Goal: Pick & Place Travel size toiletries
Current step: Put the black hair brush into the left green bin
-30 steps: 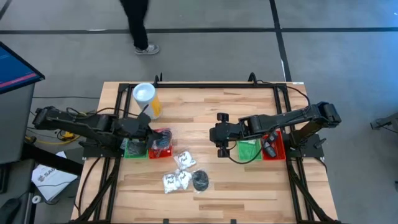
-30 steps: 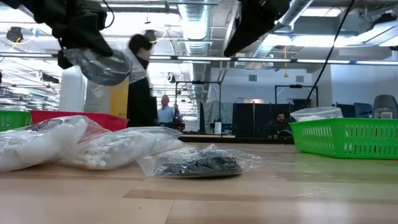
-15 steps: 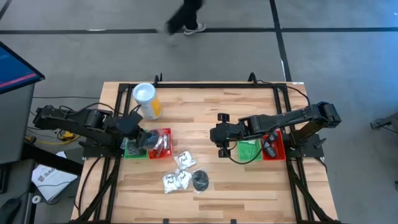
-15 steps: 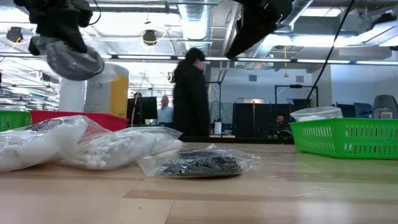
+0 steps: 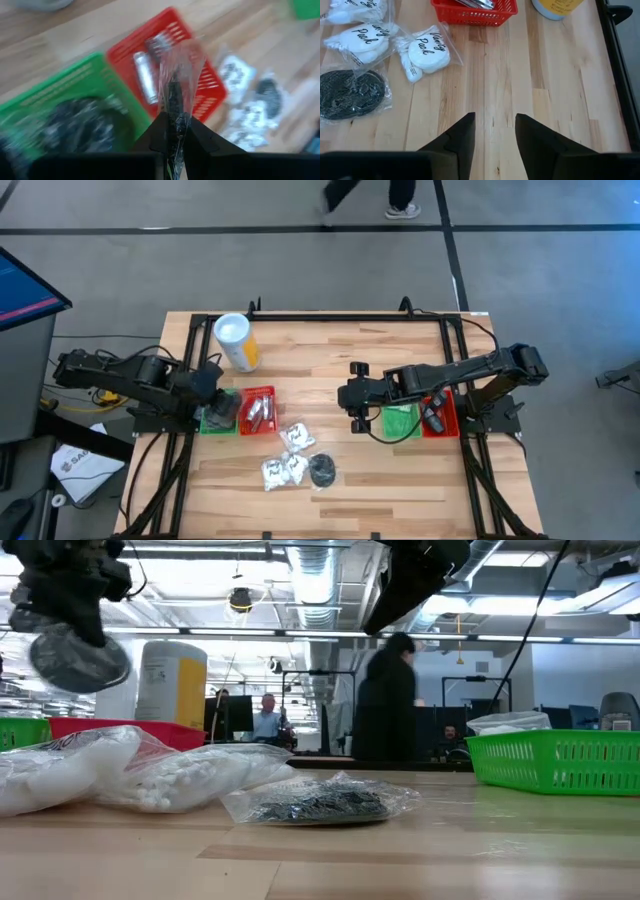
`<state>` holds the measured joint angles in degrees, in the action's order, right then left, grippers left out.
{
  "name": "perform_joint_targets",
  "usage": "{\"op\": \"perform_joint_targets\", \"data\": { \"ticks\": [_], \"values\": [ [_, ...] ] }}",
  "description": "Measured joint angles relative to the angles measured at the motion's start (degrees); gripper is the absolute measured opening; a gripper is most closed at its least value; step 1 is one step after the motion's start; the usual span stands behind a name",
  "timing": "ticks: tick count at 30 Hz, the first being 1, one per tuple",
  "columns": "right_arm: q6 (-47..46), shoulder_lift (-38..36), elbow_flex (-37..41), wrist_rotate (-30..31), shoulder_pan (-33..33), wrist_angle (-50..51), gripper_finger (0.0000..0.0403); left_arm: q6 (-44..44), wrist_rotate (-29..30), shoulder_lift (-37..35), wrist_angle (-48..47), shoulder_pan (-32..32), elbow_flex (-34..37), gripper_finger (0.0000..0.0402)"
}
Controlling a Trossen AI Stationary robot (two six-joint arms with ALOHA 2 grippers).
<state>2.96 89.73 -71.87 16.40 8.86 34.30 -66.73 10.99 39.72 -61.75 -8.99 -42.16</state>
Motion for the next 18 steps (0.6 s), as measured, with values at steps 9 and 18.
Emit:
{"op": "perform_joint_targets", "data": {
  "ticks": [9,18],
  "values": [
    [0.0,0.0,0.0,0.0,0.0,0.0,0.0129,-5.1,0.0,0.0,-6.4,0.0,0.0,0.0021],
    [0.0,0.0,0.0,0.0,0.0,0.0,0.0129,-10.0,0.7,0.4,-7.6,0.0,0.6,0.0021]
  ]
}}
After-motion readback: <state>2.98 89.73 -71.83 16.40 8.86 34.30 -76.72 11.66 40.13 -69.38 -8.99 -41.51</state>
